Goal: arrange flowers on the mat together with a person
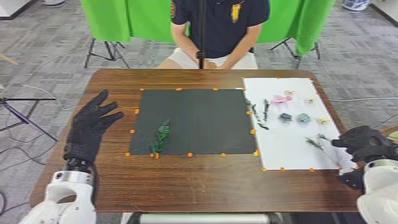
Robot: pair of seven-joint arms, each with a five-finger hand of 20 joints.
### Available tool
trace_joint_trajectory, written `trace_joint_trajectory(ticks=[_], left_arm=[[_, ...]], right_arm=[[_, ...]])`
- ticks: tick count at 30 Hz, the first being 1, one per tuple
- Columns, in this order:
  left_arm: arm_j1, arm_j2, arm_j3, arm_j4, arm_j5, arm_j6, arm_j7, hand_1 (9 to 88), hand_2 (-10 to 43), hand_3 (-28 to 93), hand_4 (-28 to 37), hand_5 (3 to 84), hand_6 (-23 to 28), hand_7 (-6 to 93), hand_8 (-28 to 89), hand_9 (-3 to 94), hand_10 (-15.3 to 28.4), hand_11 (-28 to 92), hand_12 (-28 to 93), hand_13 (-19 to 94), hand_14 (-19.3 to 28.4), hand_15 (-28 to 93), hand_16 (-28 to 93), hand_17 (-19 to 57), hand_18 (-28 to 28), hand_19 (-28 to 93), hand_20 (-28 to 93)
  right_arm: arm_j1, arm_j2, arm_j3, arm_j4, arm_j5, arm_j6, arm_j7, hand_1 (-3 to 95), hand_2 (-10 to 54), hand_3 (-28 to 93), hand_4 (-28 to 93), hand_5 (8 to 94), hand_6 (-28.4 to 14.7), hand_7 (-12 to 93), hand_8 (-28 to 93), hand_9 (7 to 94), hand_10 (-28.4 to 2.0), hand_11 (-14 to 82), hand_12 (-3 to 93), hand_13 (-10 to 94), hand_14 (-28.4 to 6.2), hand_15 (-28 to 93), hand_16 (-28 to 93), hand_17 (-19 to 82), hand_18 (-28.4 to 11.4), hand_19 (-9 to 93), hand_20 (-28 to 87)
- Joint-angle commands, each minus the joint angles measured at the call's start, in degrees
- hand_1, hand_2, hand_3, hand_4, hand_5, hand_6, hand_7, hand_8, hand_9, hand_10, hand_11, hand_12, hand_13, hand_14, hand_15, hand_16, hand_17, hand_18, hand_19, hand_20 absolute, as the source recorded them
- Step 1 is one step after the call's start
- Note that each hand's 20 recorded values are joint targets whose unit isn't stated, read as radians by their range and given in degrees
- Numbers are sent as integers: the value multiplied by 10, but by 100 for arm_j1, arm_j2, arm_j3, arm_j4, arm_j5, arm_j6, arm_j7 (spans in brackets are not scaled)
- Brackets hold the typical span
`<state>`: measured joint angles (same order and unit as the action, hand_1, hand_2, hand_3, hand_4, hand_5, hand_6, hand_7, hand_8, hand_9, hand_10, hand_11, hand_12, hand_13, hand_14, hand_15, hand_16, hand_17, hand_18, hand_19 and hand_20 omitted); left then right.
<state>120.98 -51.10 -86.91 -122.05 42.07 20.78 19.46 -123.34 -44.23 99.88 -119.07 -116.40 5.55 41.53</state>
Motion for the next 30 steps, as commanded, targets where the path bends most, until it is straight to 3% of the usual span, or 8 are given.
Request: trace_joint_trajectory(ticks=[1, 2, 8, 14, 15, 17, 26, 30], left_arm=[[5, -31, -1, 5, 19, -27, -47, 244, 73, 792, -282, 334, 52, 132, -108, 334, 171, 245, 70, 272, 248, 490, -93, -85, 223, 469, 145], [2, 10, 17, 8, -19, -1, -3, 245, 73, 792, -282, 334, 52, 132, -108, 334, 171, 246, 70, 272, 248, 490, -93, -85, 223, 469, 145], [37, -28, -8, -6, 8, -10, -18, 245, 73, 793, -281, 334, 52, 132, -108, 334, 171, 246, 70, 272, 248, 491, -93, -85, 223, 469, 145], [7, -64, -27, 8, 50, -51, -44, 246, 73, 792, -282, 334, 52, 133, -108, 334, 172, 246, 70, 272, 248, 491, -93, -85, 223, 469, 145], [35, -31, -17, -3, 1, -12, 5, 246, 73, 792, -282, 334, 52, 133, -108, 334, 172, 246, 70, 272, 248, 491, -93, -85, 223, 469, 145], [18, -57, -30, 1, 40, -43, -38, 245, 72, 792, -282, 334, 52, 133, -108, 334, 172, 246, 71, 272, 248, 491, -93, -85, 223, 469, 145], [87, -110, -121, -27, 81, -57, -66, 246, 71, 793, -282, 333, 51, 134, -108, 333, 172, 244, 70, 272, 249, 492, -93, -85, 223, 469, 145], [116, -77, -148, -41, 64, -28, -45, 246, 71, 794, -282, 333, 51, 134, -108, 333, 172, 243, 71, 272, 249, 492, -93, -85, 224, 470, 145]], right_arm=[[-48, 74, -193, 142, -448, -175, 98, 341, -78, 737, -224, 607, -8, 167, -125, 689, -147, 287, 158, 662, -133, 561, 121, 279, -244, 743, 80], [-57, 85, -222, 146, -540, -186, 98, 342, -78, 736, -224, 618, -6, 171, -124, 692, -147, 287, 158, 663, -133, 562, 121, 280, -244, 743, 80], [165, 215, -665, 375, -1323, -288, 204, 378, -92, 722, -221, 691, 7, 174, -124, 731, -133, 284, 162, 687, -124, 552, 127, 293, -241, 751, 77], [448, 351, -1059, 563, -1626, -244, 282, 505, -95, 617, -251, 790, 16, 168, -16, 801, -113, 273, 183, 740, -95, 543, 156, 331, -221, 774, 69], [540, 377, -1154, 599, -1696, -222, 303, 516, -95, 611, -255, 805, 19, 167, -10, 818, -110, 268, 196, 750, -90, 543, 162, 340, -217, 781, 68], [568, 388, -1194, 592, -1798, -167, 353, 536, -95, 610, -264, 836, 24, 171, 1, 852, -105, 268, 214, 773, -79, 547, 170, 375, -189, 785, 63], [388, 423, -704, 36, -1784, 35, 136, 549, -95, 630, -270, 867, 22, 172, 21, 885, -99, 280, 233, 802, -72, 556, 183, 392, -178, 794, 63], [591, 378, -666, -406, -1377, 39, -87, 546, -95, 642, -263, 869, 19, 171, 32, 890, -99, 281, 243, 804, -72, 559, 188, 389, -179, 803, 65]])
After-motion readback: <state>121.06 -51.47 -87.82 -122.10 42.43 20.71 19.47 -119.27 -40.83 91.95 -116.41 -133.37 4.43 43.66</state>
